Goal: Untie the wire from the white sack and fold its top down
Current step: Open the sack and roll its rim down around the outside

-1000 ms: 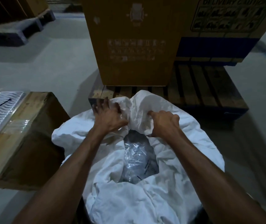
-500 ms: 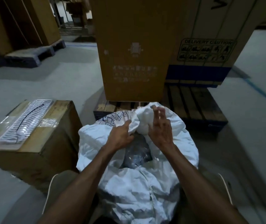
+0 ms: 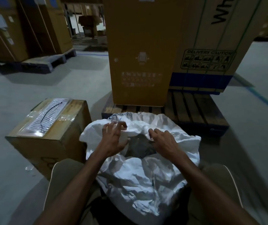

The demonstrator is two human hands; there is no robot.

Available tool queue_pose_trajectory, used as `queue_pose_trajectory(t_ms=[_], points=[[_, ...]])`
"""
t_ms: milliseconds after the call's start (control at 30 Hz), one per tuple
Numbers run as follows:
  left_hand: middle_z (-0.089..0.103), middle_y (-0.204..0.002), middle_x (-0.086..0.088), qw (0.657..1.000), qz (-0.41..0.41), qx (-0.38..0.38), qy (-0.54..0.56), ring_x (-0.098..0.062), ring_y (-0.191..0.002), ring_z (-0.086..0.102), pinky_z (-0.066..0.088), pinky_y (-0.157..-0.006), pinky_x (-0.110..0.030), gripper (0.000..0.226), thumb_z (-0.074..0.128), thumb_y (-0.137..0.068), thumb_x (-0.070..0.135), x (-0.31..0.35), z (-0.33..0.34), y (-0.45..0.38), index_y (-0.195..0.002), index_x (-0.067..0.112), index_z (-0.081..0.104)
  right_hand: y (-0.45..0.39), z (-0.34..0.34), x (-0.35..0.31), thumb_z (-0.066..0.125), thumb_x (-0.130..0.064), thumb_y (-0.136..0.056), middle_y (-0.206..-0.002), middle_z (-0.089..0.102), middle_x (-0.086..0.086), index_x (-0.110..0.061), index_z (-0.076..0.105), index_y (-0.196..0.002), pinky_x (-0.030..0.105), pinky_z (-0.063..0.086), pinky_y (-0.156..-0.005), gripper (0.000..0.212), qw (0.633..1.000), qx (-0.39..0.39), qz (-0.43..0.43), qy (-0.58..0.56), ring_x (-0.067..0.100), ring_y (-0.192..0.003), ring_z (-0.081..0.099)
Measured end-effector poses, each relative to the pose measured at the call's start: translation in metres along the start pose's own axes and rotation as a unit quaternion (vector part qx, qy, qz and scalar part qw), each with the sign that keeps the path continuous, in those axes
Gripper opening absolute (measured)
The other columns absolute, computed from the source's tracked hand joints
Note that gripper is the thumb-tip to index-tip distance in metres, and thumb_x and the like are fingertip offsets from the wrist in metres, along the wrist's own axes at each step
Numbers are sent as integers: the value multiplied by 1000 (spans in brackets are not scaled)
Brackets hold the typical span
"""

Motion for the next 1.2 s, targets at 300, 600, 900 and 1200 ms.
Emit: queue_pose_trajectory(t_ms=[300,600,900,1200], points=[[37,-138,-17,991,-47,-123,-16,-38,-118,53,51,-96,-52,108,70,-82,60,36,37,30,-159,41,-3,59,-17,-49,73,3,-75,-87,62,2,-16,63,-98,30,32,-48,32,995,-11,-97,27,26,-60,63],[55,-78,2,991,70,102,59,-17,-72,51,47,-60,-35,30,79,-77,32,62,-27,99,-74,24,50,137,-52,-37,60,18,-75,-108,53,9,-18,45,-116,36,47,-41,56,990,117,7,-79,29,-50,55],[75,-87,9,979,28,86,182,-3,-84,71,58,-75,-28,29,85,-80,41,32,-15,89,-104,34,71,118,-5,5,84,-29,-83,-113,60,3,-17,59,-116,41,55,-71,43,968,74,120,-207,25,-89,64],[67,-98,5,993,88,1,-81,-19,-111,52,32,-108,-45,44,53,-93,60,50,22,108,-128,34,61,129,6,11,68,-14,-97,-112,65,14,-5,64,-123,33,47,-80,27,943,94,176,-268,27,-101,62]])
Point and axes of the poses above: each hand's wrist, its own y-axis away from the middle knuckle, its own z-axis out of the palm, x = y × z, the point moved 7 cm from there along -y, towards the middle knuckle
